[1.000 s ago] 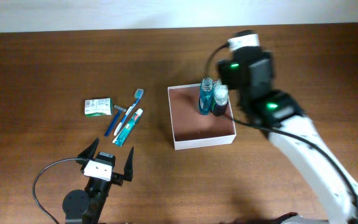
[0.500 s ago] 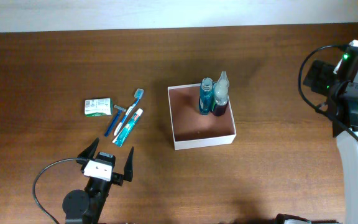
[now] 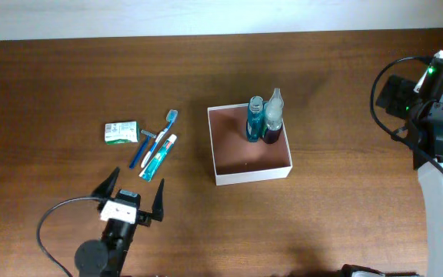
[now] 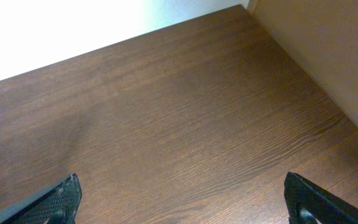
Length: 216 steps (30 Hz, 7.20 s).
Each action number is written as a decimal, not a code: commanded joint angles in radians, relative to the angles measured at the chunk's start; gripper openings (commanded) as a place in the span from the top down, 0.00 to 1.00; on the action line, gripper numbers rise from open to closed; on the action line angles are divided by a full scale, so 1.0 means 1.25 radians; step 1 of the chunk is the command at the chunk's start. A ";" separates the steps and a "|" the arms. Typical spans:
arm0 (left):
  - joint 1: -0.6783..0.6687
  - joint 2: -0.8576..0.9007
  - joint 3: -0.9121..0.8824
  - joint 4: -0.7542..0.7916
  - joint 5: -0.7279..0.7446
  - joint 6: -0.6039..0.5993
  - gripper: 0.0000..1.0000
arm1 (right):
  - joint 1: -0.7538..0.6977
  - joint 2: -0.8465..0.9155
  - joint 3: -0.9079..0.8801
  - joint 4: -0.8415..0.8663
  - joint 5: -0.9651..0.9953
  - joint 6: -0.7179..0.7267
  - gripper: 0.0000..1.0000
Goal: Pack container
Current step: 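Move the left gripper over the Colgate toothpaste tube, then close the left gripper on the toothpaste tube and lift, then carry the toothpaste into the box and release it, then move the left gripper back over the blue toothbrush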
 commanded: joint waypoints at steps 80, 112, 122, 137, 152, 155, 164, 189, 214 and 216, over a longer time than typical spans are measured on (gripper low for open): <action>-0.140 1.455 0.895 -0.551 -0.172 0.073 0.77 | -0.005 -0.009 0.012 0.000 -0.006 0.004 0.01; -0.402 1.322 1.101 -0.494 0.073 -0.167 0.89 | -0.005 -0.009 0.012 0.000 -0.006 0.004 0.01; -0.403 1.347 1.101 -0.513 0.072 -0.225 0.90 | -0.005 -0.009 0.012 0.000 -0.006 0.004 0.01; -0.368 1.353 1.106 -0.524 0.043 -0.193 0.13 | -0.005 -0.009 0.012 0.000 -0.006 0.004 0.01; -0.054 1.306 1.104 -0.736 -0.010 0.080 0.01 | -0.005 -0.009 0.012 0.000 -0.006 0.004 0.01; -0.057 1.336 1.103 -0.710 -0.061 0.103 0.04 | -0.005 -0.009 0.012 0.000 -0.006 0.004 0.01; -0.063 1.506 1.103 -0.635 -0.063 0.103 0.36 | -0.005 -0.009 0.012 0.000 -0.006 0.004 0.01; -0.086 1.594 1.103 -0.590 -0.069 0.133 0.52 | -0.005 -0.009 0.012 0.000 -0.006 0.004 0.01; -0.086 1.649 1.096 -0.589 -0.123 0.132 0.71 | -0.005 -0.009 0.012 0.000 -0.006 0.004 0.01; -0.086 1.648 1.104 -0.597 -0.122 0.132 0.75 | -0.005 -0.009 0.012 0.000 -0.006 0.004 0.01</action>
